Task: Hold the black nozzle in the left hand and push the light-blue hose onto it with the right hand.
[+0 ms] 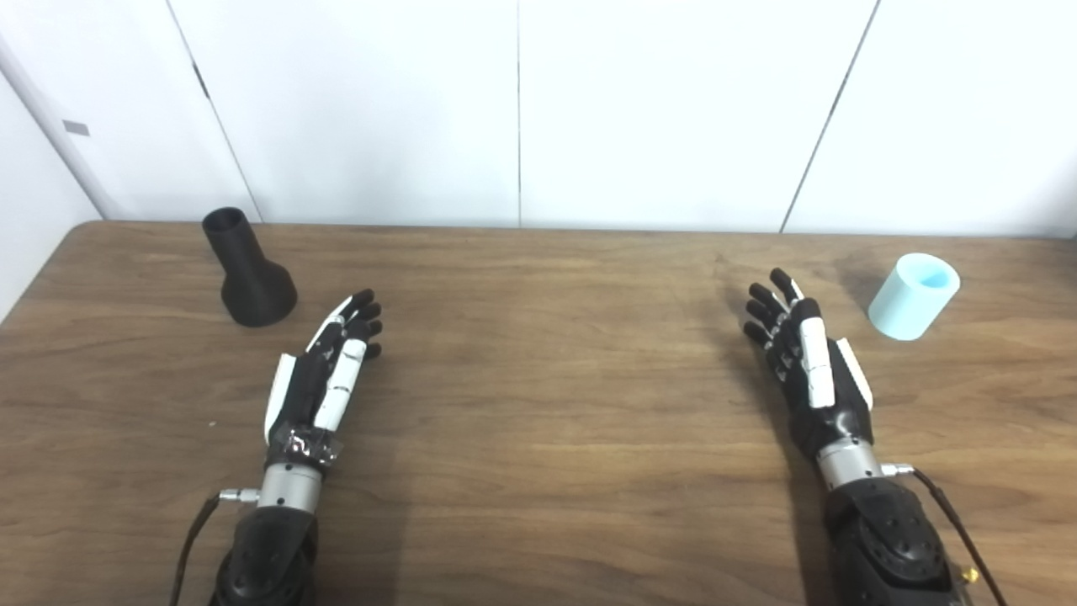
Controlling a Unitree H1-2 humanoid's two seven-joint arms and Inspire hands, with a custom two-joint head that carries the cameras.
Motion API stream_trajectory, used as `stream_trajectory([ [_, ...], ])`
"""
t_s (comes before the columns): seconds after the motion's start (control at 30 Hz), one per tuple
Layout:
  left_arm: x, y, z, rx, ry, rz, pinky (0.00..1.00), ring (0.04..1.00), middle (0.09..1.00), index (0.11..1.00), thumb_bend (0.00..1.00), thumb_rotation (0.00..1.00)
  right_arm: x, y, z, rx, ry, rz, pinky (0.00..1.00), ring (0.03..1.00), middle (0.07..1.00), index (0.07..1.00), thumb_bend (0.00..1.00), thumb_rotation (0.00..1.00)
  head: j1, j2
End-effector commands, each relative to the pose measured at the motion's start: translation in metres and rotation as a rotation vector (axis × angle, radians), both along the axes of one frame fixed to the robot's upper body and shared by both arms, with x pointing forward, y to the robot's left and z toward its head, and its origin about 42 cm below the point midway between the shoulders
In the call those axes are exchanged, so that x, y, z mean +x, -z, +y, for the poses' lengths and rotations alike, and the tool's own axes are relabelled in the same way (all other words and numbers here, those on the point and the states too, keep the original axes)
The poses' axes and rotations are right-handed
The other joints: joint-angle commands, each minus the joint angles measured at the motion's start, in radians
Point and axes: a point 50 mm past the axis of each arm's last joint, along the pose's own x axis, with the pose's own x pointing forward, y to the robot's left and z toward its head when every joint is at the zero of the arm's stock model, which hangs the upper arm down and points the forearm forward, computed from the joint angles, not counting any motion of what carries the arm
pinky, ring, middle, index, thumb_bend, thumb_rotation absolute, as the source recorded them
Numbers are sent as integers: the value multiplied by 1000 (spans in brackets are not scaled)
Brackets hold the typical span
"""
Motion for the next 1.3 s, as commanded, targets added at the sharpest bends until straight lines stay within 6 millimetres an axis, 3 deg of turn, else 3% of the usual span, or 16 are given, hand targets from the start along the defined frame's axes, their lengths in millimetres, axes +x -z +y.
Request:
stream_trajectory([
  [0.0, 7, -13, -1, 1, 10, -63, 819, 865, 880, 899, 460, 806, 5, -13, -1, -7, 1, -61, 895, 920, 912, 960, 529, 1000, -1, 0],
  [0.77, 7, -13, 0, -5, 14, -64, 818, 867, 881, 895, 451, 784, 5, -11, 0, 9, -7, -61, 894, 923, 914, 962, 530, 1000, -1, -1],
  [1.27, 5, -9, -6, 10, 2, -58, 813, 862, 877, 901, 450, 807, 3, -9, -4, -14, -4, -55, 881, 913, 908, 959, 494, 1000, 53, -36],
])
